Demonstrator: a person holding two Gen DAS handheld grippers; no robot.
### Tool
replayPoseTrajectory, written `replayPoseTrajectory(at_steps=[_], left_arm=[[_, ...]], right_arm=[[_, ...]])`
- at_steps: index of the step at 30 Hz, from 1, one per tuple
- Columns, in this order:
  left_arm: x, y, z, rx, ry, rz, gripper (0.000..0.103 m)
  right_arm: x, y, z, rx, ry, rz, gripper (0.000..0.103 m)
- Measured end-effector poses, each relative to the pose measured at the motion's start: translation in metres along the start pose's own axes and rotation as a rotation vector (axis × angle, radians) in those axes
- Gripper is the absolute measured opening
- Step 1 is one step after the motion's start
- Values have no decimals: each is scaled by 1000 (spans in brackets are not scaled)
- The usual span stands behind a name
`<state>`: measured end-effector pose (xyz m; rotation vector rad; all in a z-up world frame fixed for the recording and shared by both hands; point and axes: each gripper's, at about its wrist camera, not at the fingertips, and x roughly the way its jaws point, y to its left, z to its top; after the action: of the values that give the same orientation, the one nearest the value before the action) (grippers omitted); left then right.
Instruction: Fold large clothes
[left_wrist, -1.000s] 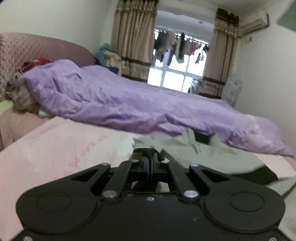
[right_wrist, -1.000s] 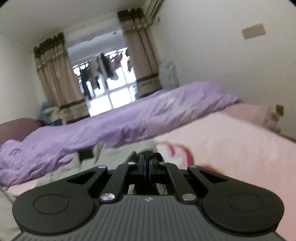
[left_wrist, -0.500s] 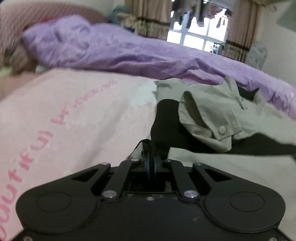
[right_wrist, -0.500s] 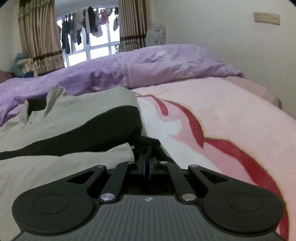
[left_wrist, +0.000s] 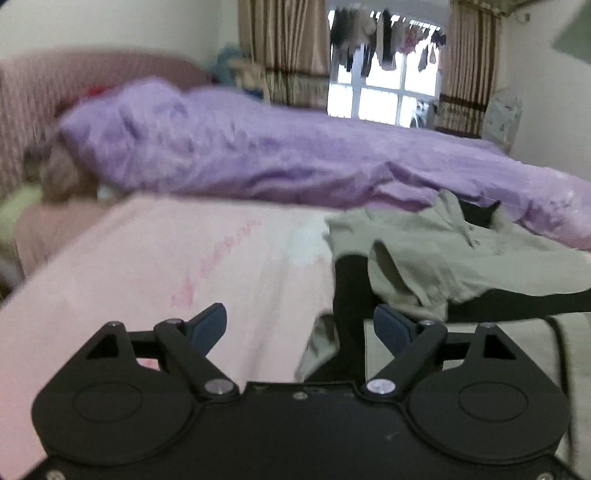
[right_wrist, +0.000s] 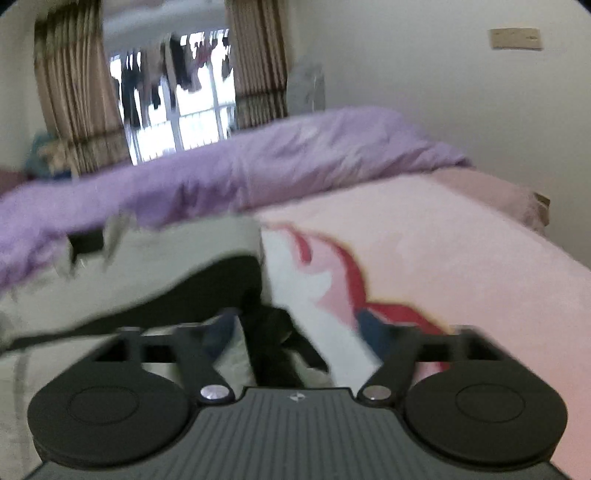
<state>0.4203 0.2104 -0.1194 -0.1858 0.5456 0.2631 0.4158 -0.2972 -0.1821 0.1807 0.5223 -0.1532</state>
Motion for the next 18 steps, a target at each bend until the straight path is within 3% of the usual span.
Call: replayPoseTrajectory(at_steps=[4,8,11,14,17,18], left_arm=[[-19,20,-22,-82,132,-71,89],[-37,11,-62,-43,179,-67,88],[-44,1,-88,-13,205,-119,89],[-39,-11,-101,36,249,-139,89],[-33,-17,-106,68,256,-118,89],[-33,-18,-106,75,253,-117,89]], right_arm=[[-39,-18,-3,-43,48,44,102],[-57,-19,-23,-127,164,-72,102],[-67,-26,-41,-113,219,-1,101],[-70,-34,-55,-61,257,107,94],[-64,-36,-67,-47,291,75,79],[-61,-39,-69,-35,297,78,79]])
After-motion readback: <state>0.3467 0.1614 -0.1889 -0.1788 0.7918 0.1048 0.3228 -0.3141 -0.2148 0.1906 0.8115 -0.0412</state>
